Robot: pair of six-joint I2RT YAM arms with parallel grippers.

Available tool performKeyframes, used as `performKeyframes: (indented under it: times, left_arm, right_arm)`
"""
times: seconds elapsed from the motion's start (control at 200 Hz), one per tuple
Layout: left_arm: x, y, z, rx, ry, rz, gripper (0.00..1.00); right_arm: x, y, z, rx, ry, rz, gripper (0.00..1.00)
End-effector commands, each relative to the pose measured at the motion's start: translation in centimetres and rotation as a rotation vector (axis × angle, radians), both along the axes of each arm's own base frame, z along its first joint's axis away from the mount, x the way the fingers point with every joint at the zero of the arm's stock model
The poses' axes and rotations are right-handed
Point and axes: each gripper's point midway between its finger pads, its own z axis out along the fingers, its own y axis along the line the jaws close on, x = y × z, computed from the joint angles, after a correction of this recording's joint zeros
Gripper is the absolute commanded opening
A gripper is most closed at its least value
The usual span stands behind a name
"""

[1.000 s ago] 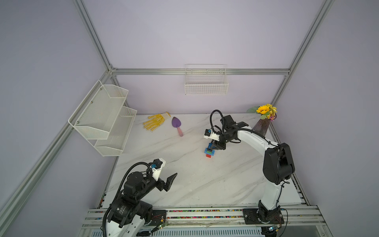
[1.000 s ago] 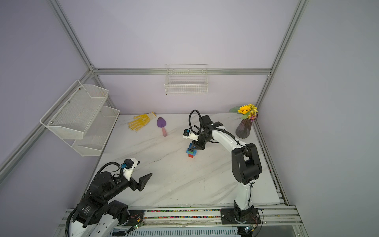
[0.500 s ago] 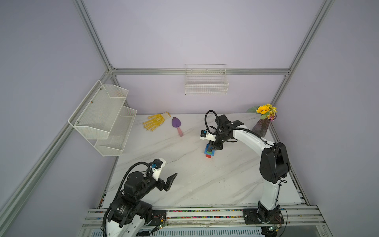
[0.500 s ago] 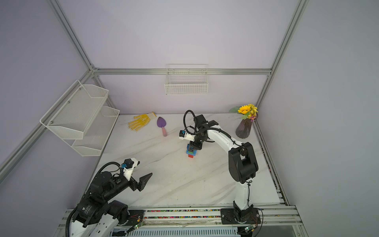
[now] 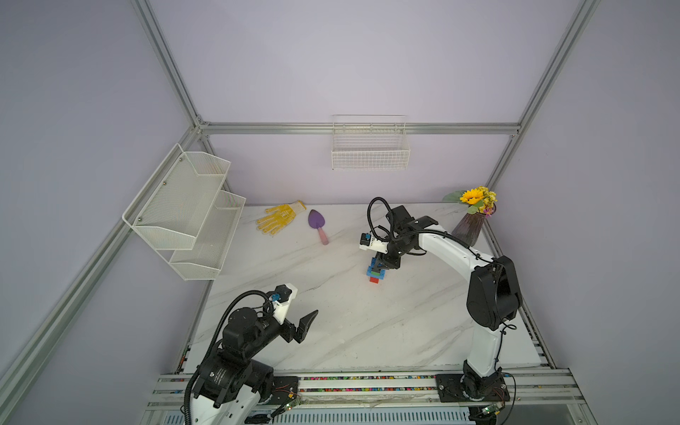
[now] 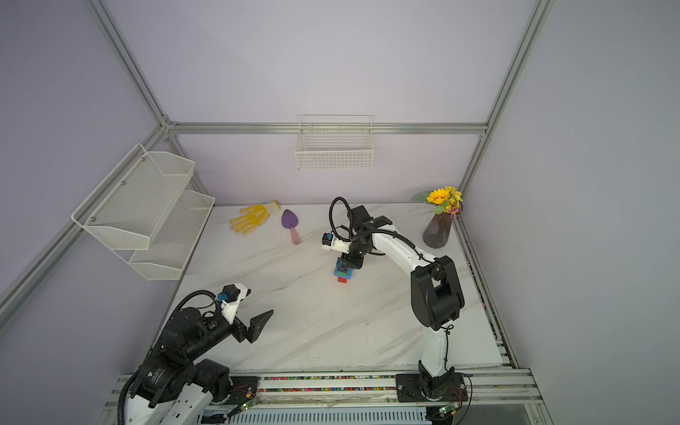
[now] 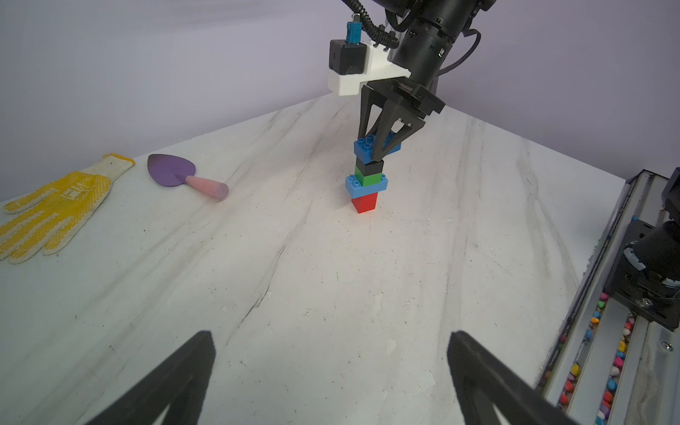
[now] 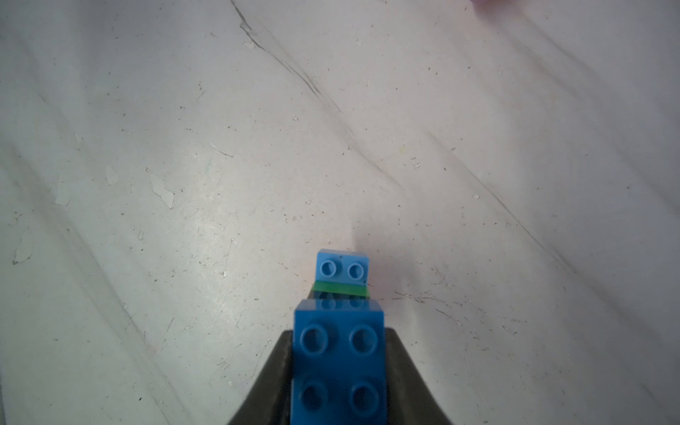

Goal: Assemble the letter f with lego
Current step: Assemble the lego brick with the lego brick.

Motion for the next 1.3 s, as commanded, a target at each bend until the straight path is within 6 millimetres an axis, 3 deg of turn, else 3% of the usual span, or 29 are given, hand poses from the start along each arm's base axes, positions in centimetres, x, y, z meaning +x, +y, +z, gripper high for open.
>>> performKeyframes:
  times: [0.0,0.665,0.91,1.295]
  left_arm:
    - [0.1,-0.1,1.0,-0.012,-0.038,-0.006,1.00]
    - [0.0,-0.1,1.0,-0.013,-0.041,-0.010,1.00]
    - [0.0,-0.1,1.0,-0.012,-0.041,-0.009,1.00]
    - [0.1,-0.1,1.0,-0.012,-0.041,-0.009,1.00]
  right_arm:
    - [-0.9,-0.8,-0.8,-0.025,0.044,-0.021,0.00]
    - [-1.0,-2.1,-0.4,-0.077,0.024,-0.071,0.00]
    - [-1.6,-2.7,-1.8,-0.108,0.056,-0.076,0.00]
    - [-2.9,-3.5,-5.8,-0.131,0.147,-0.069,0.00]
